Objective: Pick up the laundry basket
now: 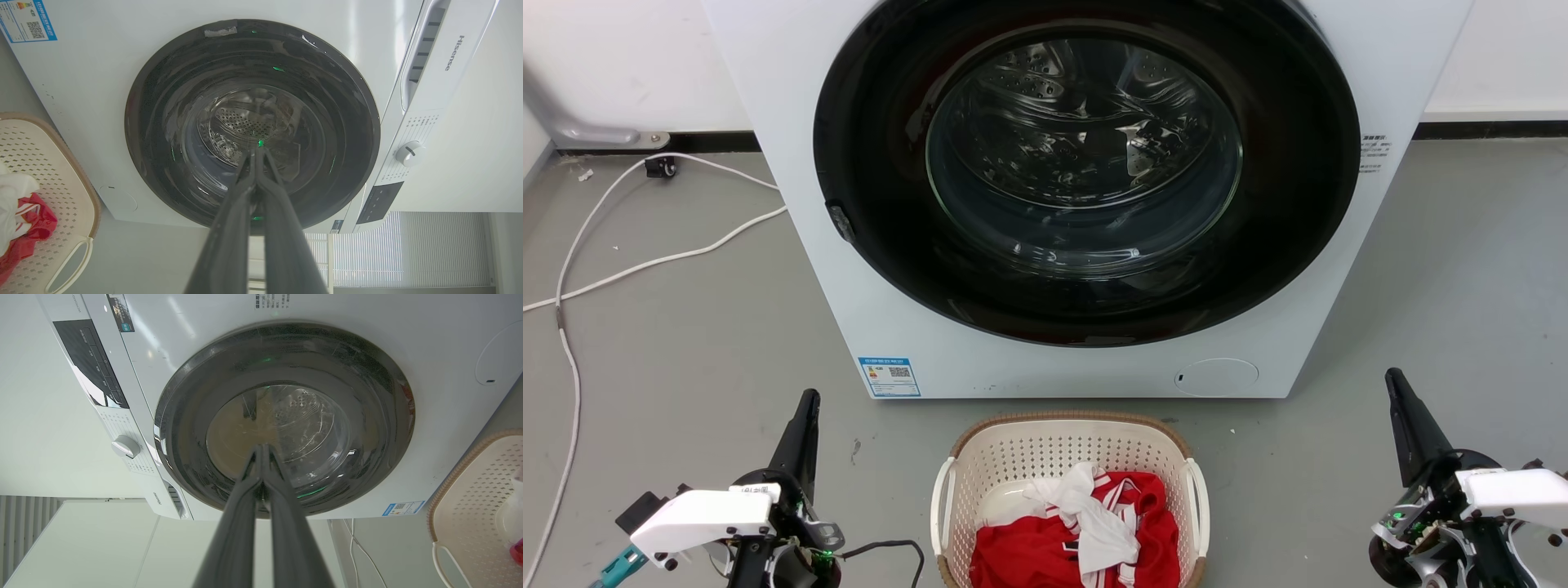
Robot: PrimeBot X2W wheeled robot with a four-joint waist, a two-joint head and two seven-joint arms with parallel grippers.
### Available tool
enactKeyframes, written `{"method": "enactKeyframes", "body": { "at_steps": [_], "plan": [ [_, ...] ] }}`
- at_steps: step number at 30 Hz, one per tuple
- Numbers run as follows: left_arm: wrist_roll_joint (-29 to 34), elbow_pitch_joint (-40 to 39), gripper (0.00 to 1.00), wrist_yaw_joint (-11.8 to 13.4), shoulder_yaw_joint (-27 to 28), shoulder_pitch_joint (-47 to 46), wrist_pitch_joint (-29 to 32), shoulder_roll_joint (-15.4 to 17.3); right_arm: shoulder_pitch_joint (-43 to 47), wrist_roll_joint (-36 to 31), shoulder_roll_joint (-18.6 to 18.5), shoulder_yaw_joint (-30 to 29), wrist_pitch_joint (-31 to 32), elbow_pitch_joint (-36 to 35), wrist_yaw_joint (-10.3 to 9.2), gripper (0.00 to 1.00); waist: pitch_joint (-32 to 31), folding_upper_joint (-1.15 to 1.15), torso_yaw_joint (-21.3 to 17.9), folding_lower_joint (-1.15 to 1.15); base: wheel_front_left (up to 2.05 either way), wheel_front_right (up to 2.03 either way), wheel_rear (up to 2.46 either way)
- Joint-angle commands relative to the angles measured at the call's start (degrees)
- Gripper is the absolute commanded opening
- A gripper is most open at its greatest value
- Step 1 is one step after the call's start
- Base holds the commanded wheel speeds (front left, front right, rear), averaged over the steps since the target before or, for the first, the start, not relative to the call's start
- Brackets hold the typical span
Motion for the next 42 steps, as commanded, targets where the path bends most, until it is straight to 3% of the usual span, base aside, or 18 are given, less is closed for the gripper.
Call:
{"method": "enactKeyframes", "body": {
  "at_steps": [1,28,29,42],
  "plan": [
    [0.23,0.07,0.0,-0.21,0.17,-0.6,0.14,-0.07,-0.66,-0.28,0.18,-0.08,0.09,0.04,0.0,0.0,0.0,0.0,0.0,0.0,0.0,0.0,0.0],
    [0.24,0.07,0.0,-0.21,0.18,-0.59,0.16,-0.07,-0.66,-0.3,0.19,-0.09,0.11,0.04,0.0,0.0,0.0,0.0,0.0,0.0,0.0,0.0,0.0],
    [0.24,0.07,1.0,-0.21,0.18,-0.59,0.16,-0.07,-0.66,-0.3,0.19,-0.09,0.11,0.04,0.0,1.0,0.0,0.0,0.0,0.0,0.0,0.0,0.0],
    [1.44,-0.1,1.0,0.06,-1.27,2.76,-2.63,-0.25,2.89,-1.46,0.14,1.4,-2.58,-0.42,-0.01,1.0,0.07,0.0,-0.01,0.0,0.0,0.0,0.0]
  ]
}}
